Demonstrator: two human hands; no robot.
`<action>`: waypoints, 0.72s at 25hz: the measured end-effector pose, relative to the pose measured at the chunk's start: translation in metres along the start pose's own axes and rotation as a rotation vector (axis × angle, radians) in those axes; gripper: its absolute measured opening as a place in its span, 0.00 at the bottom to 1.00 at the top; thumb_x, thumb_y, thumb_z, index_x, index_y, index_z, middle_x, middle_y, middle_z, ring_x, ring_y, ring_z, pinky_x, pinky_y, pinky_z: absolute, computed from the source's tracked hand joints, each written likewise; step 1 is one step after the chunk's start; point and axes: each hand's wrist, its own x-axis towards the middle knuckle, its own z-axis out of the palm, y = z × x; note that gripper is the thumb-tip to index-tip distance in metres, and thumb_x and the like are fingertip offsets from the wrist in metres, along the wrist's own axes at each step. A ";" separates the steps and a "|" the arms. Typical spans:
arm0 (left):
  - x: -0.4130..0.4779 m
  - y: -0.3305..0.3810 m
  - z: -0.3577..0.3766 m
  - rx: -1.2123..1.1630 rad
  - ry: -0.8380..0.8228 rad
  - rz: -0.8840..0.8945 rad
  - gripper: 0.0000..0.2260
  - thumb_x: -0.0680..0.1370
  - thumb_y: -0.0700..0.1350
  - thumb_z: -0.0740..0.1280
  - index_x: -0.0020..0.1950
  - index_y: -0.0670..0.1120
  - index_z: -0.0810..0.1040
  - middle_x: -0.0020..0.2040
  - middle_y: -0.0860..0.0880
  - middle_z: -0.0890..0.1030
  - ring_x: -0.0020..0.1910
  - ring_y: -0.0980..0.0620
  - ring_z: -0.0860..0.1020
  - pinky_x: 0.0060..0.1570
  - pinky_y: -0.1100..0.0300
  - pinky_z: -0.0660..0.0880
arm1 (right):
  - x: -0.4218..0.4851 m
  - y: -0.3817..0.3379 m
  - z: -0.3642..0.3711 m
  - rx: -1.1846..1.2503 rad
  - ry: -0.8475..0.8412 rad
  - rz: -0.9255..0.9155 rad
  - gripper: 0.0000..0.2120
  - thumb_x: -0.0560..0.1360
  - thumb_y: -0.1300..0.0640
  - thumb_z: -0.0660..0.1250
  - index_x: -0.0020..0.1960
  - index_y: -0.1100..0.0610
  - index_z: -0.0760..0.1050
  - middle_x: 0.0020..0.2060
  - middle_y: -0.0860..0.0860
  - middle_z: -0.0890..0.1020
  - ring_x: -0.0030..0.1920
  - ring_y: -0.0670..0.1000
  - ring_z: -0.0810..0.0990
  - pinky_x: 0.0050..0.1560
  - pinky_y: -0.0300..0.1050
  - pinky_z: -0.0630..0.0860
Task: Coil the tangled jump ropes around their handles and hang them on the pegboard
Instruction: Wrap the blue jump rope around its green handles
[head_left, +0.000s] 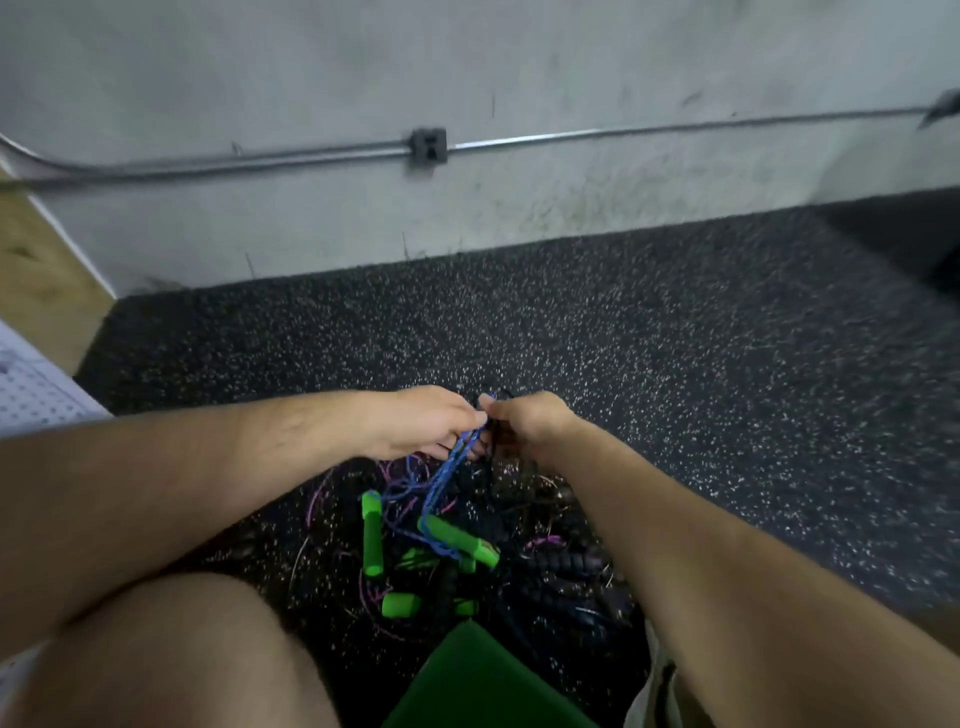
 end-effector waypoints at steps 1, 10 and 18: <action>-0.006 0.015 0.001 0.065 0.046 -0.009 0.09 0.85 0.43 0.59 0.52 0.45 0.77 0.45 0.46 0.83 0.46 0.49 0.83 0.47 0.58 0.76 | -0.006 -0.008 0.001 -0.028 0.026 -0.016 0.13 0.76 0.56 0.73 0.46 0.69 0.80 0.34 0.60 0.83 0.33 0.58 0.83 0.34 0.51 0.83; -0.097 0.109 -0.022 0.454 0.608 0.120 0.11 0.81 0.40 0.60 0.41 0.46 0.78 0.36 0.51 0.77 0.36 0.50 0.74 0.34 0.59 0.66 | -0.109 -0.092 -0.027 -1.349 -0.056 -0.333 0.21 0.79 0.54 0.67 0.70 0.60 0.72 0.57 0.56 0.78 0.56 0.56 0.81 0.48 0.45 0.79; -0.120 0.100 -0.067 0.001 0.704 0.435 0.09 0.85 0.48 0.60 0.46 0.51 0.73 0.36 0.52 0.71 0.35 0.52 0.69 0.37 0.53 0.72 | -0.102 -0.097 0.008 -0.844 -0.279 -0.472 0.11 0.83 0.54 0.63 0.48 0.58 0.80 0.44 0.52 0.86 0.40 0.48 0.82 0.45 0.46 0.82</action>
